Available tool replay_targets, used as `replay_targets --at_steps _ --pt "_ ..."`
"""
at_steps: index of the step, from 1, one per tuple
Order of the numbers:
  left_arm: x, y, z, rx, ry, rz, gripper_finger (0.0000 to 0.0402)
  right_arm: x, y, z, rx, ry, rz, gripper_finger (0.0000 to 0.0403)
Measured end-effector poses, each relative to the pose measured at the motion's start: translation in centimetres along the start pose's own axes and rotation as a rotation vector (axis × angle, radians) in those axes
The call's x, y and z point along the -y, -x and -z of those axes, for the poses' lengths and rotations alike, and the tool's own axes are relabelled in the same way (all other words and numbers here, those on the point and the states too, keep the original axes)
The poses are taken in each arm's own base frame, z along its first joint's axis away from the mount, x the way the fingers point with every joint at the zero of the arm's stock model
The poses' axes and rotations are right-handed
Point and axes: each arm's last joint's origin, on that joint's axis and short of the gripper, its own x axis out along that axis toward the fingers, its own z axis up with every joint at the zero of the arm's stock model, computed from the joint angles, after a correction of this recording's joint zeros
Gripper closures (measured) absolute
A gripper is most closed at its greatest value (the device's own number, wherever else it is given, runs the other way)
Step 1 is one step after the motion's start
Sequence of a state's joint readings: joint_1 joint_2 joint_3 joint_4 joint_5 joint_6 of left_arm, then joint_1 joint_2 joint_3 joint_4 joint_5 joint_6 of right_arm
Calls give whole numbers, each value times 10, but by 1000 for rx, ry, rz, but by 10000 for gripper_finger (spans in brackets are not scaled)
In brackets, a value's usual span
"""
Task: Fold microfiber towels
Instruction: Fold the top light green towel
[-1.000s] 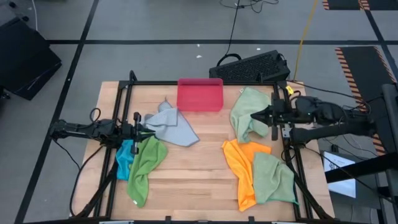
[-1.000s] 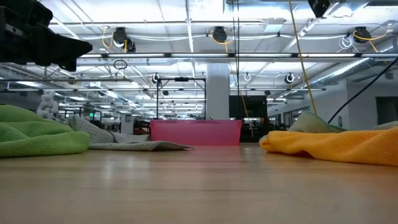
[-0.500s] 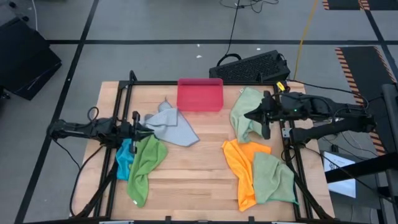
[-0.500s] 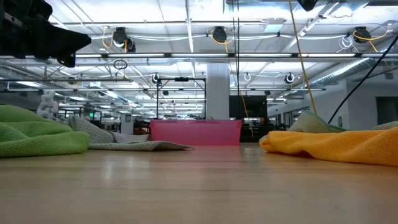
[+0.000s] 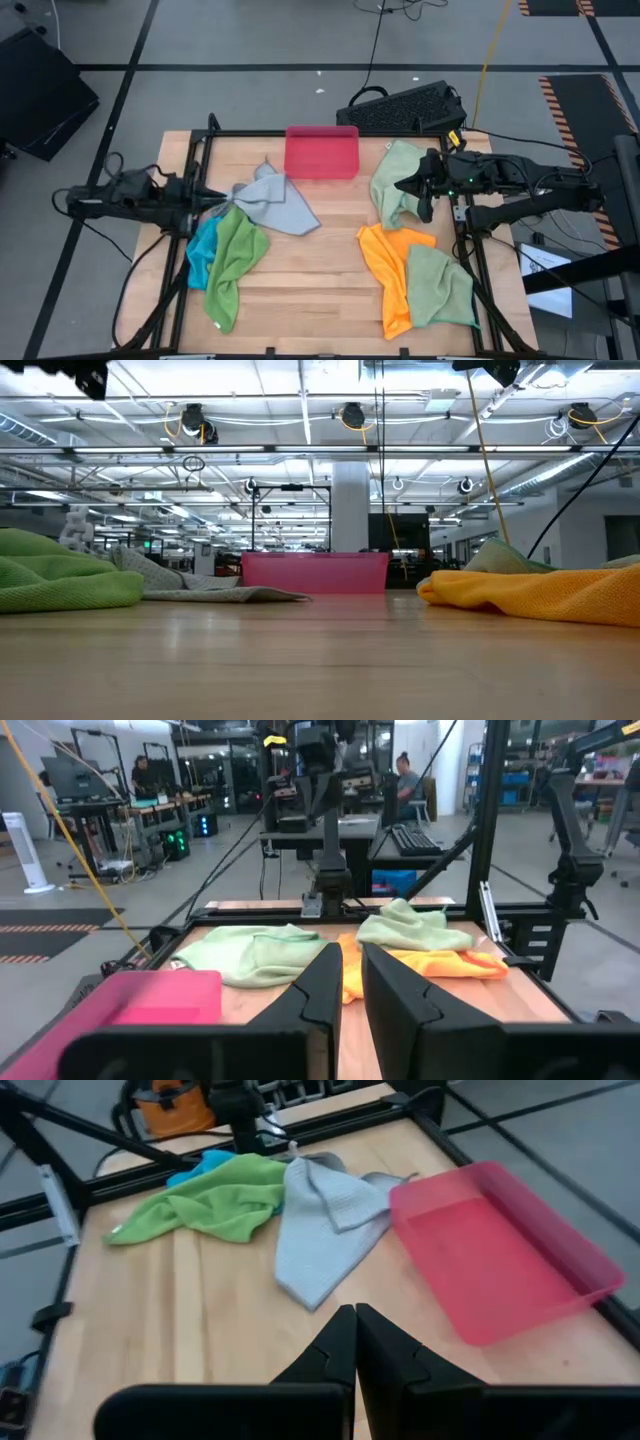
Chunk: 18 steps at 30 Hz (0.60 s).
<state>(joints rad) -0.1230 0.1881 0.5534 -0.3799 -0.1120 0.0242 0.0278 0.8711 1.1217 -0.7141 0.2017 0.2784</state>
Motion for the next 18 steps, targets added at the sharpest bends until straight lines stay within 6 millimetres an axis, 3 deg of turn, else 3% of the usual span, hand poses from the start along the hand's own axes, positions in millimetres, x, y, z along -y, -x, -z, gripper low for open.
replay_targets --at_steps 5,8,12,18 --pt "1 -9 -36 -121 -12 16 355 -4 -4 5 7 -7 35 403" --pt "1 -20 -47 -223 -22 20 355 -8 -9 10 16 -13 49 403" --pt "4 -39 -52 -328 -39 24 355 -15 -19 18 32 -15 39 403" --pt "10 -66 -42 -439 -81 57 355 -26 -37 34 -15 -50 80 403"
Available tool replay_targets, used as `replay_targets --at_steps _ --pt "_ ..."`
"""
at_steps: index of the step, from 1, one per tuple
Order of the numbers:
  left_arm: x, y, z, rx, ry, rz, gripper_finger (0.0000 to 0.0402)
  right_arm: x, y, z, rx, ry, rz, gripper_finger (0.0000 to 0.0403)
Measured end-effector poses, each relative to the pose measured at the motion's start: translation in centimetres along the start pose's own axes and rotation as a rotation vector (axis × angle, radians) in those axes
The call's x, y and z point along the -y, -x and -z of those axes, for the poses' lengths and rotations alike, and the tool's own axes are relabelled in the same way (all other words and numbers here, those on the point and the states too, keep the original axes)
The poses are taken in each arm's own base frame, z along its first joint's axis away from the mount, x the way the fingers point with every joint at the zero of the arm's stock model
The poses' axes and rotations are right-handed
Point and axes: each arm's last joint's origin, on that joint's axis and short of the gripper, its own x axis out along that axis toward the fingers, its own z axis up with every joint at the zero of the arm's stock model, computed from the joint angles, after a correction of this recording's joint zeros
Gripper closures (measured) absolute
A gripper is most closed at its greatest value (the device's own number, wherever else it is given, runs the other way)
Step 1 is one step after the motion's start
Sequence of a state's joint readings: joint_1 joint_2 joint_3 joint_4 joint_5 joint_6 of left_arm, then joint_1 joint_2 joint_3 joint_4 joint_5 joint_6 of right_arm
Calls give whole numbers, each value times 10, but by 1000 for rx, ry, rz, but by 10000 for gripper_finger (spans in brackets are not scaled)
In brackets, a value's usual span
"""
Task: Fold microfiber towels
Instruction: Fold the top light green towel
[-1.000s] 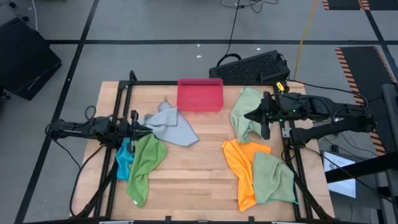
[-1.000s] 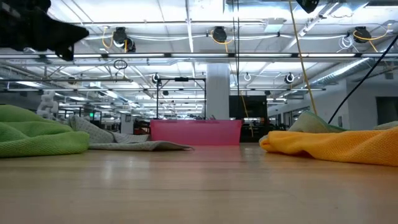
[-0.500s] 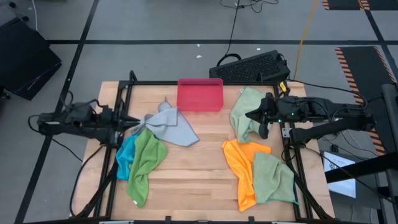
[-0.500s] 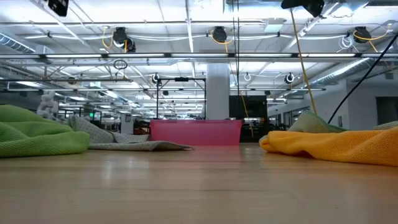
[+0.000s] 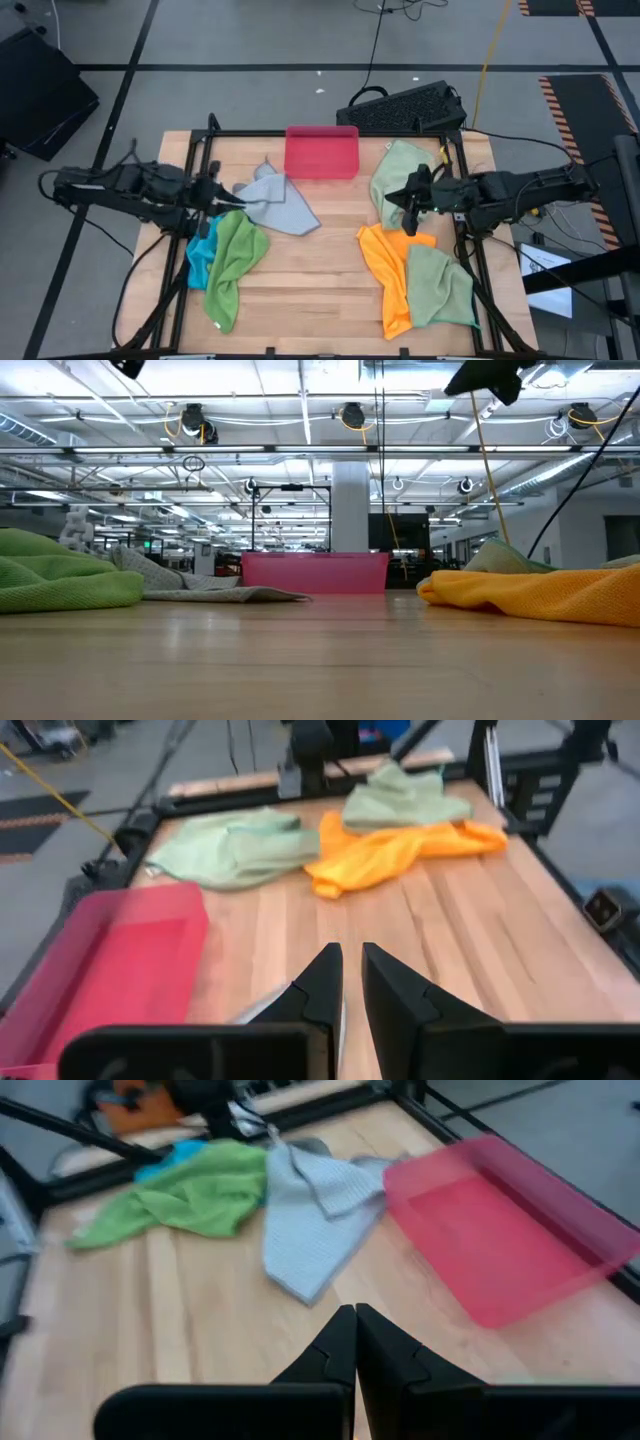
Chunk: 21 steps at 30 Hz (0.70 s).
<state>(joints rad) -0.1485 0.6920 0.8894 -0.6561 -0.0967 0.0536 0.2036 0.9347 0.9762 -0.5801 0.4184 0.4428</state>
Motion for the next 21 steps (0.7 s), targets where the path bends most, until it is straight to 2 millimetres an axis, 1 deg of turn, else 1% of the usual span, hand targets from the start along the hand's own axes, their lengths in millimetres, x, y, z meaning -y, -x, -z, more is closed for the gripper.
replay_targets --at_steps 6,10,13,17,19,21 --pt "13 -25 0 -87 3 39 355 -22 -18 21 -45 21 73 403" --pt "28 -40 0 -130 -34 33 355 -41 -30 36 -78 54 100 403" --pt "40 -50 0 -144 -42 21 355 -56 -42 50 -122 85 120 399" --pt "57 -66 3 -152 -74 11 355 -73 -56 72 -193 149 141 372" --pt "66 -74 5 -154 -90 14 355 -76 -60 83 -219 178 186 349" --pt "73 -81 9 -166 -89 3 355 -76 -61 93 -240 205 257 323"
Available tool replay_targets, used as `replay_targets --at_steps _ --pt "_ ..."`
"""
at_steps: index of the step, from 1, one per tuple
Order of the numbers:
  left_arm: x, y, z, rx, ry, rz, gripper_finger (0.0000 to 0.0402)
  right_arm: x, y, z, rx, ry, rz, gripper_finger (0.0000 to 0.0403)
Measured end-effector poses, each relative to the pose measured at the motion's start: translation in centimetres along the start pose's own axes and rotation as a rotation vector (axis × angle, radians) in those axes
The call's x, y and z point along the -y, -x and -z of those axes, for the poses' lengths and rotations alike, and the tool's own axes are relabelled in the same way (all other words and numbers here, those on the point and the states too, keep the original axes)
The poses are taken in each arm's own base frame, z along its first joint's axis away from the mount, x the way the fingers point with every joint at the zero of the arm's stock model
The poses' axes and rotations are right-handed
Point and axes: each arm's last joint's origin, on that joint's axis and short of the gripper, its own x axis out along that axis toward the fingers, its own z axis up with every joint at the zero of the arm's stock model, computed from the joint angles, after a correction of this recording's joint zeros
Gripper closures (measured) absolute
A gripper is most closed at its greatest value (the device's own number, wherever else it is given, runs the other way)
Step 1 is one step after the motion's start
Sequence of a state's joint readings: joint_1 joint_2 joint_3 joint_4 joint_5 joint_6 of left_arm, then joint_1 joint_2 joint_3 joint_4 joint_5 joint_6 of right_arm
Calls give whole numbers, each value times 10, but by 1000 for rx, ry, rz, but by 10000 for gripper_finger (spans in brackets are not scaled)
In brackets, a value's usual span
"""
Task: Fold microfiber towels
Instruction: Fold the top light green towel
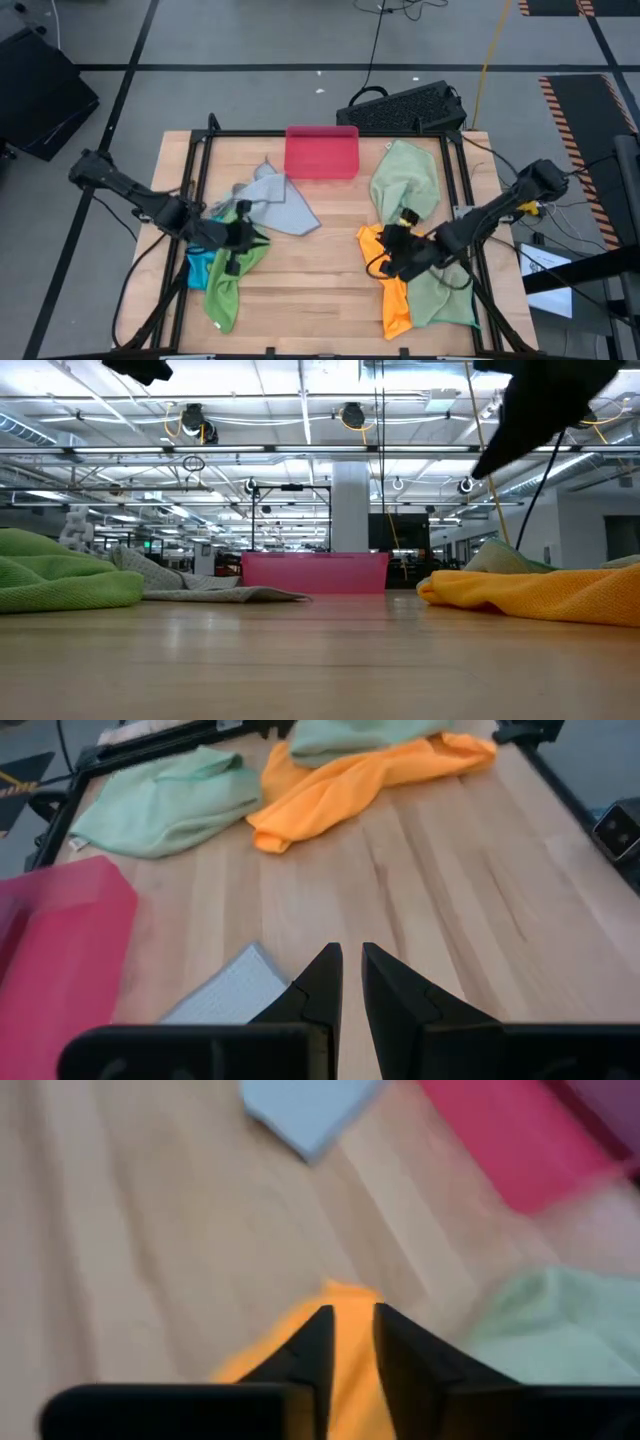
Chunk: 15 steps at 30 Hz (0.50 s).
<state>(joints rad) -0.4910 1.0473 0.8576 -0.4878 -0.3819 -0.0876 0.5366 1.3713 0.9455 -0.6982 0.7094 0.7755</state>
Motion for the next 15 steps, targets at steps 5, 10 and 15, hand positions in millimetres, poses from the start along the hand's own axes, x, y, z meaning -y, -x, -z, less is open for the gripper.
replay_targets --at_steps 5,10,15 --pt "15 -19 2 -24 30 -63 355 3 -1 21 -95 -8 143 264" --pt "26 -40 5 -45 36 -101 355 2 -7 45 -68 29 169 235" --pt "34 -59 7 -58 22 -136 355 6 -27 81 25 52 154 237"
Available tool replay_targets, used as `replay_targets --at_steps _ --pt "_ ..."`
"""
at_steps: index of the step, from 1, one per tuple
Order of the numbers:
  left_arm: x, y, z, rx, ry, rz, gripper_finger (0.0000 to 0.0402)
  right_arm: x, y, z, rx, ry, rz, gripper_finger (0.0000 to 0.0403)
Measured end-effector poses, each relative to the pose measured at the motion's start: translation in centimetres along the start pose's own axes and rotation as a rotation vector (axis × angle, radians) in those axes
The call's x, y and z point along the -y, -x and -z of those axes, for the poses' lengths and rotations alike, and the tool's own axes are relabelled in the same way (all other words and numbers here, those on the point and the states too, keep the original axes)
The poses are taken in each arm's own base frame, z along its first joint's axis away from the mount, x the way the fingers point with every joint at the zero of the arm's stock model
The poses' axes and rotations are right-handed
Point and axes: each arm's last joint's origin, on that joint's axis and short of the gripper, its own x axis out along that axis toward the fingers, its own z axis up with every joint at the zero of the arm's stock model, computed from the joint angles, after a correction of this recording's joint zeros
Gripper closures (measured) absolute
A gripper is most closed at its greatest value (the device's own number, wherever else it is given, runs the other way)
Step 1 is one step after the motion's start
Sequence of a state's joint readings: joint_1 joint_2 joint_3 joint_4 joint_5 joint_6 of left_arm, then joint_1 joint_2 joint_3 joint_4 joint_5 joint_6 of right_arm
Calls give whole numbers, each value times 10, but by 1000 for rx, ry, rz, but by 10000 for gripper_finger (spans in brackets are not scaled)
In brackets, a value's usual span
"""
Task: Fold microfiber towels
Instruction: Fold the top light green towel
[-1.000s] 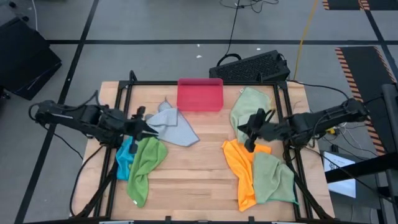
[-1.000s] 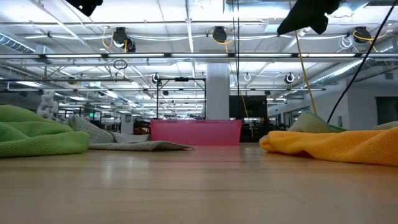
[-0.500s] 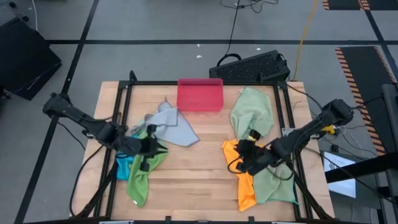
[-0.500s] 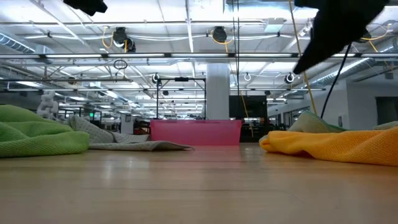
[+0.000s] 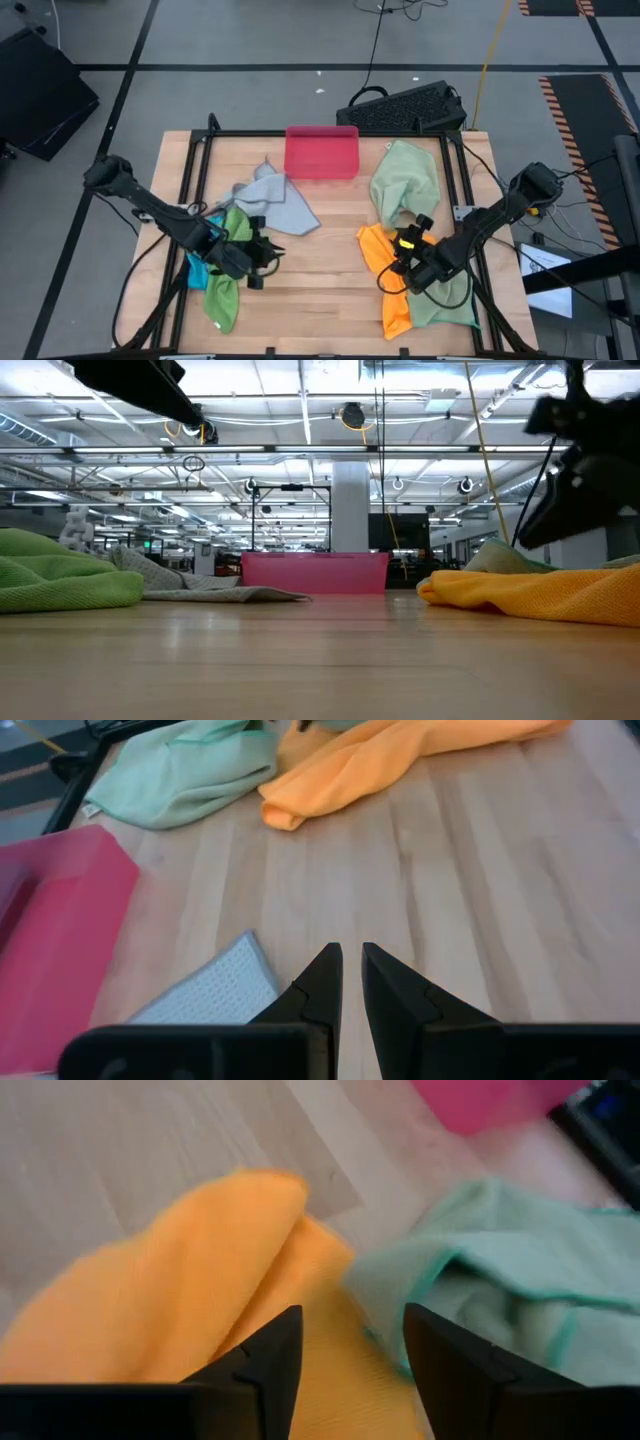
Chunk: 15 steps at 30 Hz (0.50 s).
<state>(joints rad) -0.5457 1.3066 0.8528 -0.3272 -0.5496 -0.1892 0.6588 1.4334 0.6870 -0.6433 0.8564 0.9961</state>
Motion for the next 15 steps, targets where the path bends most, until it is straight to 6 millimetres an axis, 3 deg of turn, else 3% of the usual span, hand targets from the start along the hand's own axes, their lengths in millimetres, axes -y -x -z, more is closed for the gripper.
replay_targets --at_steps 7,15 --pt "8 -19 6 -27 -41 -91 355 13 -22 36 62 58 30 238" --pt "8 -23 5 -19 -46 -94 355 15 -26 37 70 -3 39 243"
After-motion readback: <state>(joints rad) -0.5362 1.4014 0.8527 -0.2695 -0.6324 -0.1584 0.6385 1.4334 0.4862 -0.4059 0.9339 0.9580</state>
